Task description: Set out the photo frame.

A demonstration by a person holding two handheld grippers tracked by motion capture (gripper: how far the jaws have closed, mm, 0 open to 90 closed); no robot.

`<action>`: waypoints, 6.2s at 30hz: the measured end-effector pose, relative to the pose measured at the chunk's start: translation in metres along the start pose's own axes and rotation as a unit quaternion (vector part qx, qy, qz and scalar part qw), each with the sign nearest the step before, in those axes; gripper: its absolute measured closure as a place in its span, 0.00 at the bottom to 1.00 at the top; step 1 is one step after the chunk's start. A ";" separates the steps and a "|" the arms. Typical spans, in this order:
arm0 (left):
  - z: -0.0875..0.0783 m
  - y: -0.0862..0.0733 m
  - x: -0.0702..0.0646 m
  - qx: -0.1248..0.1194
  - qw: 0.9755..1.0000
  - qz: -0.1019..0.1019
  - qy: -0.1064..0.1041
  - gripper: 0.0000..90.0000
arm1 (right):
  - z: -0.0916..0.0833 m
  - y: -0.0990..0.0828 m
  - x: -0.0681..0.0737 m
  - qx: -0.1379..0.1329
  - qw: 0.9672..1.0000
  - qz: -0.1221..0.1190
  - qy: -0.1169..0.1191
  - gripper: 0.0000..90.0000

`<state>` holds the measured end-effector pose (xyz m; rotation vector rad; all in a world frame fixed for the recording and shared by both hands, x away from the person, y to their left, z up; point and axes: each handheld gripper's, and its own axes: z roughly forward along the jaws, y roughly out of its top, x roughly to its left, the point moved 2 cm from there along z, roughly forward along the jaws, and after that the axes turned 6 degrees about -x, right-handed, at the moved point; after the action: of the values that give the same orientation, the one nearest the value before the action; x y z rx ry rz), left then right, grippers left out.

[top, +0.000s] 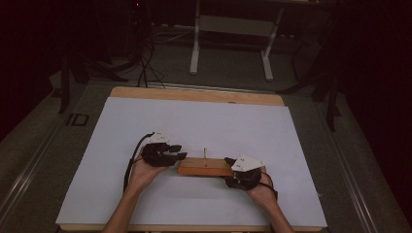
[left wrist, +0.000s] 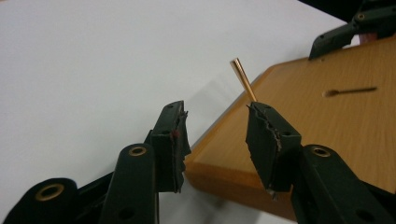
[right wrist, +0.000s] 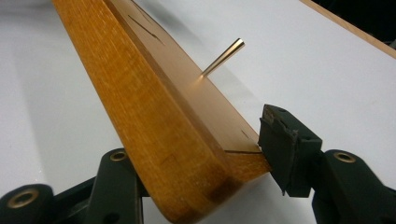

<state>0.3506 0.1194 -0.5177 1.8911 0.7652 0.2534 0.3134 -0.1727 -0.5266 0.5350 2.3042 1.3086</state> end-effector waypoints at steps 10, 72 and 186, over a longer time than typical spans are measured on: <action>-0.015 -0.007 -0.005 -0.016 1.000 0.014 0.014 0.62 | -0.001 0.000 -0.002 0.000 1.000 0.005 0.002 0.50; 0.013 -0.017 -0.029 0.016 0.994 0.109 0.026 0.54 | -0.002 -0.003 -0.021 -0.015 0.999 0.045 0.007 0.51; -0.001 0.005 -0.030 0.041 0.997 0.059 0.015 0.65 | -0.015 0.019 -0.029 -0.026 0.995 0.096 -0.002 0.63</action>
<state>0.3292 0.1002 -0.5082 2.0163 0.6945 0.3302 0.3316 -0.1896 -0.4977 0.7556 2.2530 1.4489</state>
